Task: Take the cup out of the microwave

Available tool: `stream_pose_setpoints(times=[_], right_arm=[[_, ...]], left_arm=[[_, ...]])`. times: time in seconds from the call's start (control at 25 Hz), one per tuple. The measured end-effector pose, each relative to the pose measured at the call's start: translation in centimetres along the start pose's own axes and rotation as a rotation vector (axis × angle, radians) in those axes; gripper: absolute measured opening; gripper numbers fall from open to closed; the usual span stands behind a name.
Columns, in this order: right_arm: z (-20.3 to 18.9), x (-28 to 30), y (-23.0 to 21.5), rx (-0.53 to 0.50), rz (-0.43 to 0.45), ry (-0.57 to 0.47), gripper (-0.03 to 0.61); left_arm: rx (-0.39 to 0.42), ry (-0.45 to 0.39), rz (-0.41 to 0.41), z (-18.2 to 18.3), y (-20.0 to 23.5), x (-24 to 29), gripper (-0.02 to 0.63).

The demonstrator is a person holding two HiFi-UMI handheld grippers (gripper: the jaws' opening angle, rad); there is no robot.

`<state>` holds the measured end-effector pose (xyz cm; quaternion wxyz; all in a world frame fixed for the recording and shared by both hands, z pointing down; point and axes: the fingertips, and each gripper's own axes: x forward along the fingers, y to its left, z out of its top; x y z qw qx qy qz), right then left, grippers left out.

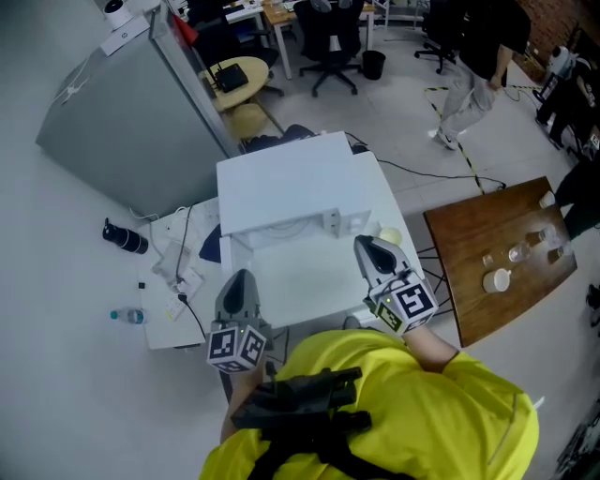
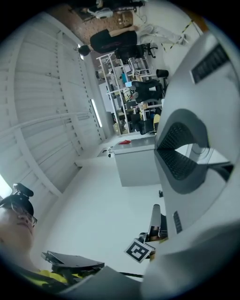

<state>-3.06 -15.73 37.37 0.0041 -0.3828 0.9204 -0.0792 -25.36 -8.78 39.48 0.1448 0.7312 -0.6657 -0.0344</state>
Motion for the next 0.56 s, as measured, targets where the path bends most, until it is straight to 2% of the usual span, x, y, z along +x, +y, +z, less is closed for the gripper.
stream_pose_setpoints(times=[0.56], right_arm=[[0.09, -0.36, 0.29, 0.008, 0.002, 0.007, 0.003]], left_arm=[[0.017, 0.004, -0.008, 0.58, 0.02, 0.07, 0.014]])
